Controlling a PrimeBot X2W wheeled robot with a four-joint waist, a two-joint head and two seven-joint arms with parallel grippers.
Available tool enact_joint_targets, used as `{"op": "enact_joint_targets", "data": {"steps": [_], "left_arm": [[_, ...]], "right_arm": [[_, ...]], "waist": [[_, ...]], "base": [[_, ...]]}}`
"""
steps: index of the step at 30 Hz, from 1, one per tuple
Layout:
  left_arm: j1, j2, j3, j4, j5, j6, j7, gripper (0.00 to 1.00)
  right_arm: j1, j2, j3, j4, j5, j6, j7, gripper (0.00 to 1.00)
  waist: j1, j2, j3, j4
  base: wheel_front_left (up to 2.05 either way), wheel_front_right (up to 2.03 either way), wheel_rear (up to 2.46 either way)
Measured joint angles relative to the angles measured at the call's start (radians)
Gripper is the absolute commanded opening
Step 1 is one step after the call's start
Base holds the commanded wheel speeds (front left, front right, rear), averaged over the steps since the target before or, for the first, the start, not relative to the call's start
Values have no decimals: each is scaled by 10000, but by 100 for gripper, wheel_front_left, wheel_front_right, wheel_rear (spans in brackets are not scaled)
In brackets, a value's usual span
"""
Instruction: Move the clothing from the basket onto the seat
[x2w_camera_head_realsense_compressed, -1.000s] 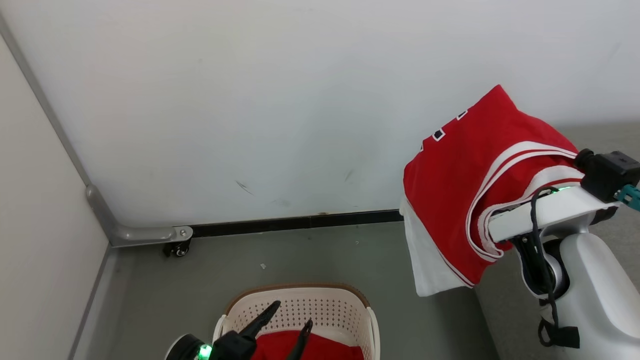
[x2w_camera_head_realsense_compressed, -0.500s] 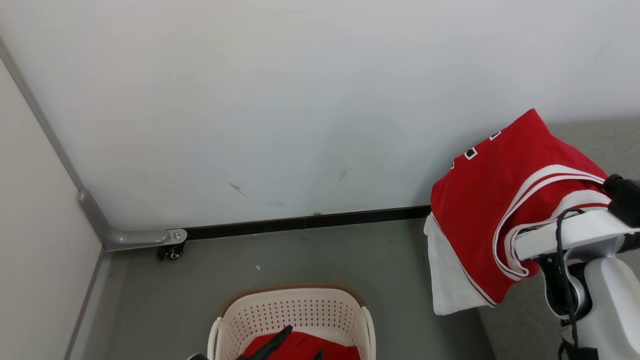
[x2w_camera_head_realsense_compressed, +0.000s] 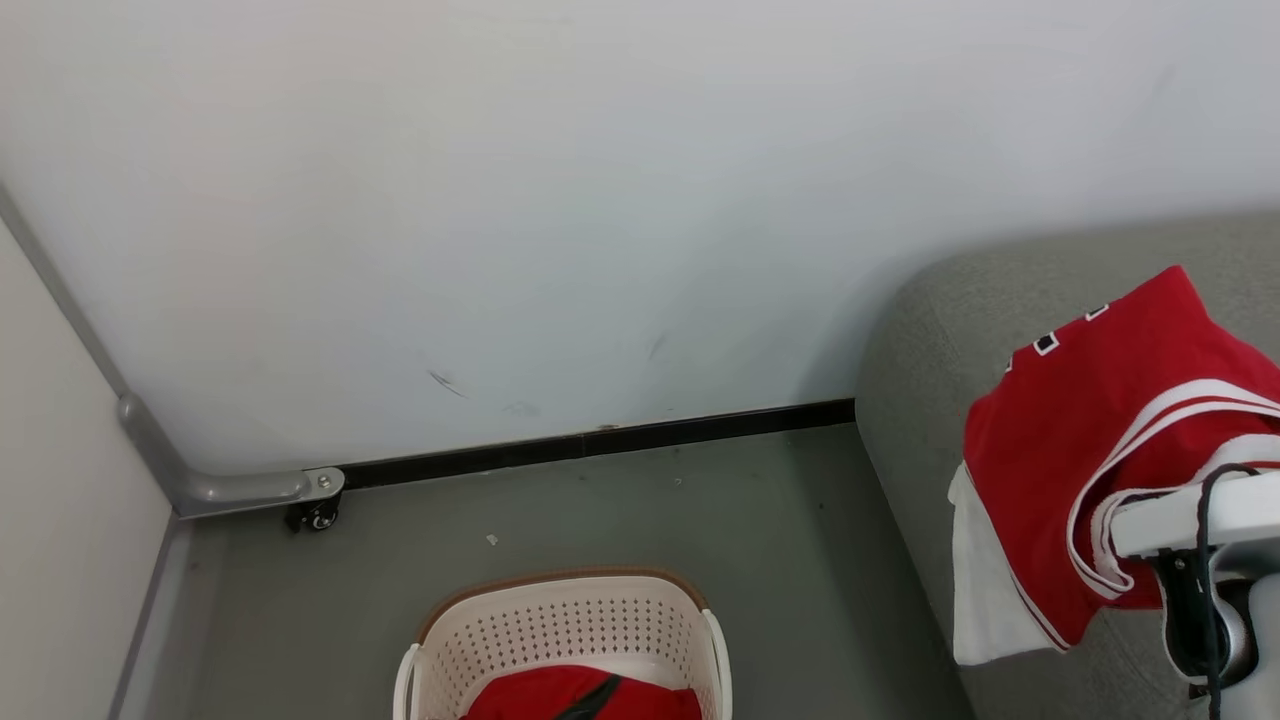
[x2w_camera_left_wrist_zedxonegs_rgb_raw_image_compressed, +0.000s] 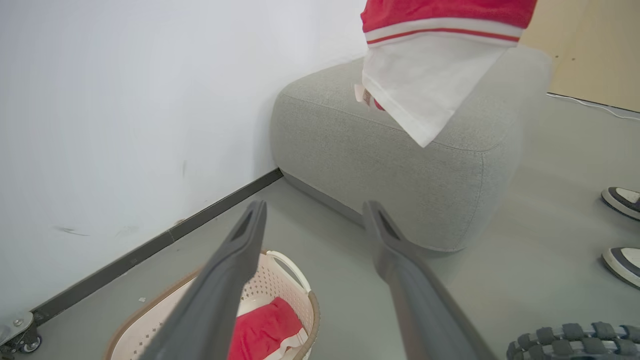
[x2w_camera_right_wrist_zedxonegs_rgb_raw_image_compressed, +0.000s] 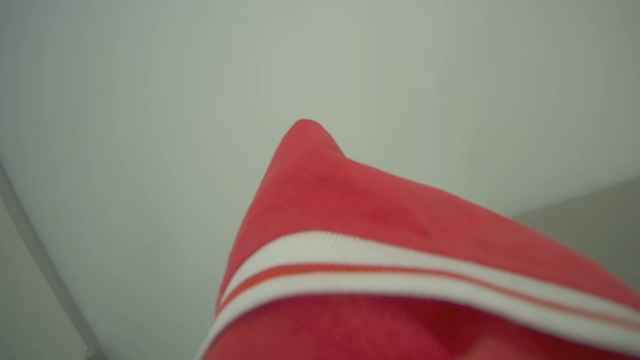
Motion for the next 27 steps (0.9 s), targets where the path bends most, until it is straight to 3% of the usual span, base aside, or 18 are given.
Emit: {"op": "enact_joint_targets", "data": {"steps": [10, 27], "left_arm": [[2, -165, -249, 8, 4, -96, 0, 100], [-20, -244, -244, -82, 2, -182, 0, 100]], "right_arm": [[586, 105, -617, -506, -416, 0, 0, 0], [990, 339, -642, -1267, -596, 0, 33, 0]], "waist": [[0, 0, 81, -528], [0, 0, 310, -1859]], "base": [[0, 0, 0], [0, 0, 0]]}}
